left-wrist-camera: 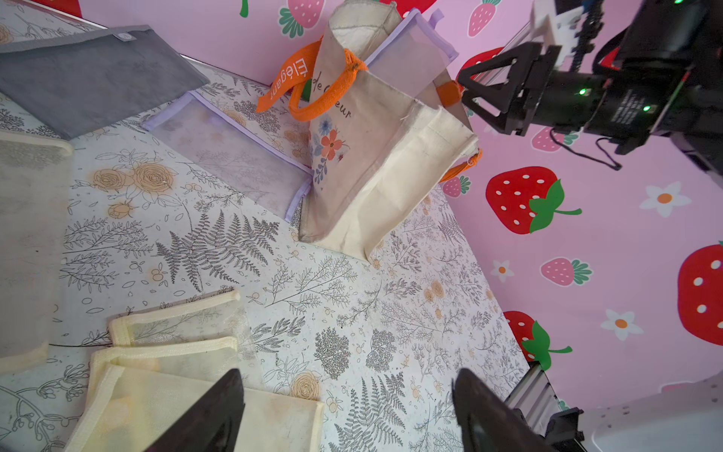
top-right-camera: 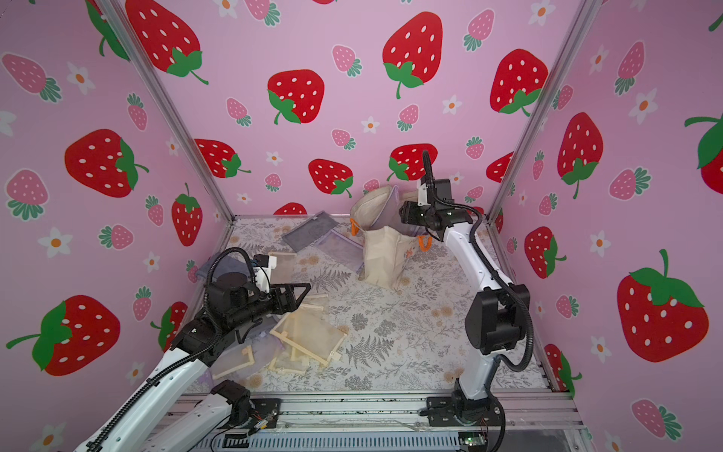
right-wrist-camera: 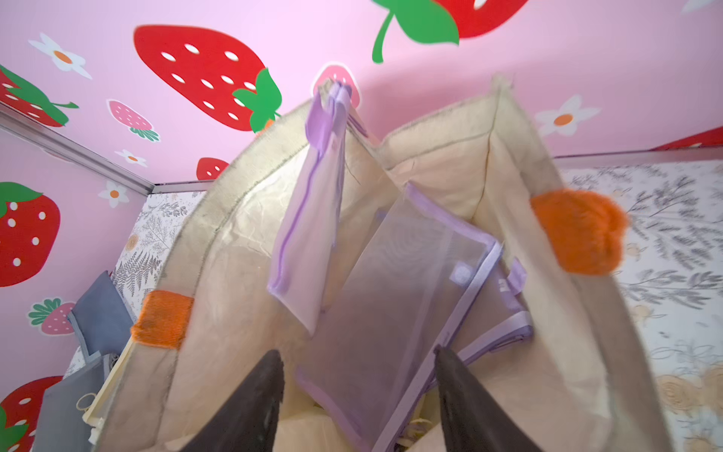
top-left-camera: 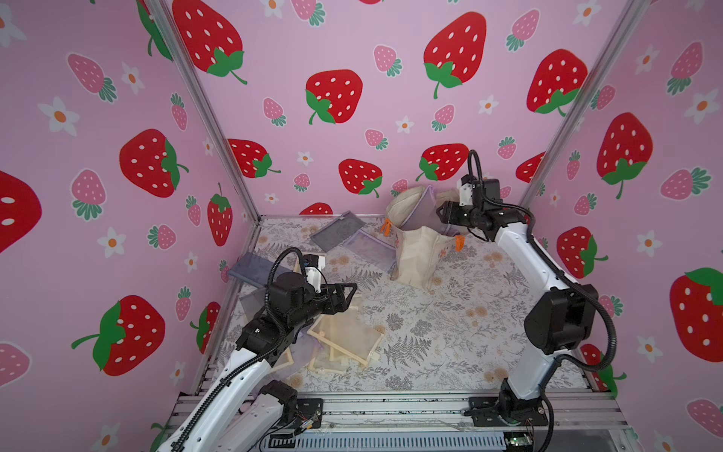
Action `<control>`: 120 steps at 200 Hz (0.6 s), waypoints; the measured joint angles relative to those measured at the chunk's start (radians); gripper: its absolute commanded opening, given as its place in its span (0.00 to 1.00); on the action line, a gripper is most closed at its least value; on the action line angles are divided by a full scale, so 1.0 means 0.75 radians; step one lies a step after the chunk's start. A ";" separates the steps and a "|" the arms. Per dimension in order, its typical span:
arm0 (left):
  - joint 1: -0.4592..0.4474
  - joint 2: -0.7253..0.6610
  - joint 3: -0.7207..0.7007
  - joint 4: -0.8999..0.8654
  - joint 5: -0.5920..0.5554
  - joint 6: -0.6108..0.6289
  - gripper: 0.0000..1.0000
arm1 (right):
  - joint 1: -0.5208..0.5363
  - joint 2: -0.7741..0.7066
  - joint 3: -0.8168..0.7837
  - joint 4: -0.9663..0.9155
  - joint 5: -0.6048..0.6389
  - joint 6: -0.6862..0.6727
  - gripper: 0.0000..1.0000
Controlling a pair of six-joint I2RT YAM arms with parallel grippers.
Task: Put the pencil pouch into the canvas bag
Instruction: Place the pencil pouch in the canvas bag.
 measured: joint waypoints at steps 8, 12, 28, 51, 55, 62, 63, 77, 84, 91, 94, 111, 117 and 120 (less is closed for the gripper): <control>0.000 0.000 0.000 0.002 0.000 -0.001 0.86 | 0.001 -0.015 0.020 -0.006 0.023 -0.014 0.62; 0.000 0.000 0.000 0.002 0.000 -0.002 0.85 | 0.002 -0.020 0.029 -0.006 0.033 -0.019 0.61; 0.000 0.000 0.000 0.003 0.001 -0.008 0.85 | 0.008 -0.021 0.078 -0.012 0.059 -0.045 0.58; 0.000 0.000 0.000 0.002 0.001 -0.013 0.85 | 0.017 0.006 0.131 0.010 0.034 -0.057 0.57; 0.000 0.000 0.000 0.002 0.001 -0.014 0.85 | 0.021 0.013 0.134 0.023 0.021 -0.058 0.57; 0.000 -0.001 0.000 0.002 0.001 -0.016 0.85 | 0.026 0.027 0.142 0.035 0.002 -0.061 0.57; 0.000 -0.001 0.000 0.002 0.001 -0.017 0.85 | 0.027 0.030 0.145 0.037 -0.002 -0.062 0.57; 0.000 -0.001 0.000 0.002 0.001 -0.019 0.85 | 0.047 0.084 0.186 0.059 -0.049 -0.073 0.57; 0.000 -0.001 0.000 0.002 0.001 -0.020 0.85 | 0.060 0.121 0.219 0.069 -0.073 -0.077 0.57; 0.000 -0.001 0.000 0.002 0.001 -0.021 0.85 | 0.075 0.169 0.261 0.081 -0.099 -0.079 0.57; 0.000 -0.001 0.000 0.002 0.001 -0.022 0.85 | 0.081 0.191 0.280 0.082 -0.108 -0.080 0.57; 0.000 -0.001 0.000 0.002 0.001 -0.022 0.85 | 0.112 0.307 0.388 0.086 -0.145 -0.082 0.58; 0.000 -0.001 0.000 0.002 0.001 -0.022 0.85 | 0.122 0.345 0.419 0.086 -0.155 -0.083 0.58; 0.000 -0.002 0.000 0.002 0.001 -0.022 0.85 | 0.125 0.364 0.434 0.086 -0.160 -0.083 0.58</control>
